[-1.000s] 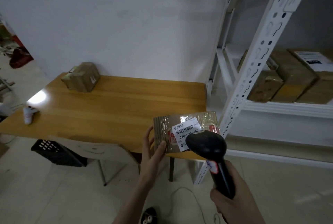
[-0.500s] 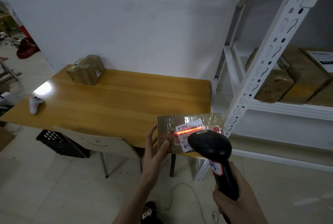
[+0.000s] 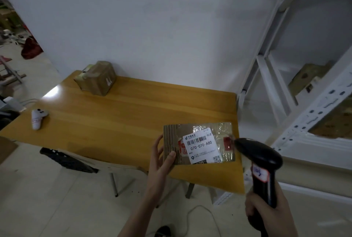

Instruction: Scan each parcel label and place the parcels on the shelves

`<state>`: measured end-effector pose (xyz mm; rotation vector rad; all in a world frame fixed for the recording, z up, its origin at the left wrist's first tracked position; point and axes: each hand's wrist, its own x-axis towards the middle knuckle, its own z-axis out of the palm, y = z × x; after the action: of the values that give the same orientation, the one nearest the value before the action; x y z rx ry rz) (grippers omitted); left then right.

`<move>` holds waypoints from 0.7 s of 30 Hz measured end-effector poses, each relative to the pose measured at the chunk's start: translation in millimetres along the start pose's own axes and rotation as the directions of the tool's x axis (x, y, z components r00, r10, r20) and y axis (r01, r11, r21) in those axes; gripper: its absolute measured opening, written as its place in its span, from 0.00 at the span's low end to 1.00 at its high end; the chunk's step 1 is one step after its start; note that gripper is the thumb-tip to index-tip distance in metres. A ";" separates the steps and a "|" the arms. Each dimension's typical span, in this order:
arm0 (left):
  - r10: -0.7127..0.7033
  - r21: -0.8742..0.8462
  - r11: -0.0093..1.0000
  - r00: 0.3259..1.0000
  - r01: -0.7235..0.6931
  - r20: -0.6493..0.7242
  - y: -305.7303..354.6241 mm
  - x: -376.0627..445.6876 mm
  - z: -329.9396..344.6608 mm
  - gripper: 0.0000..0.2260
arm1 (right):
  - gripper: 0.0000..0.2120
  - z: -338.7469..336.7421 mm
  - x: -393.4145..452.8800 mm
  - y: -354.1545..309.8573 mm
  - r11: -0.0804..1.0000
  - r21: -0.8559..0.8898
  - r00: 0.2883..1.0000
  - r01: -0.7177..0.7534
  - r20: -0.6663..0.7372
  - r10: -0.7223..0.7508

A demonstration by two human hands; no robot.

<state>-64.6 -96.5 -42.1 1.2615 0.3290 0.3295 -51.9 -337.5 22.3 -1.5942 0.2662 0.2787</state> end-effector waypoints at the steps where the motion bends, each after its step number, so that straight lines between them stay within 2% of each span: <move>1: 0.000 -0.005 1.000 1.000 0.000 -0.010 3.0 7.3 -5.4 0.29 | 0.22 4.1 16.0 3.6 0.999 0.022 0.999 -0.028 -0.026 0.028; 4: -0.002 -0.012 1.000 0.999 0.001 -0.045 12.0 27.6 -22.8 0.29 | 0.14 22.2 75.9 25.7 0.995 -0.039 0.994 -0.095 -0.053 0.093; 6: -0.006 -0.010 1.000 0.998 0.006 -0.069 17.8 39.5 -35.2 0.29 | 0.13 41.3 114.3 43.9 0.988 -0.101 0.993 -0.114 -0.033 0.111; 9: -0.024 -0.001 1.000 0.996 0.024 -0.083 26.0 53.1 -52.0 0.31 | 0.15 71.7 163.7 76.6 0.975 -0.143 0.985 -0.170 0.010 0.173; 13: -0.057 0.005 0.998 0.993 0.058 -0.106 31.9 69.0 -71.7 0.27 | 0.21 99.2 209.6 114.5 0.949 -0.214 0.968 -0.233 0.040 0.246; 17: -0.081 0.006 0.997 0.990 0.083 -0.116 30.7 83.4 -89.1 0.30 | 0.26 113.9 235.6 134.1 0.938 -0.257 0.971 -0.233 -0.005 0.240; 21: -0.098 0.007 0.995 0.989 0.099 -0.110 25.7 96.8 -101.8 0.28 | 0.26 122.6 248.1 141.0 0.922 -0.314 0.973 -0.227 -0.029 0.229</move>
<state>-20.8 39.1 -50.8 1.2373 0.4866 0.3132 132.1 -220.7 -198.9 -1.8801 0.4188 0.5302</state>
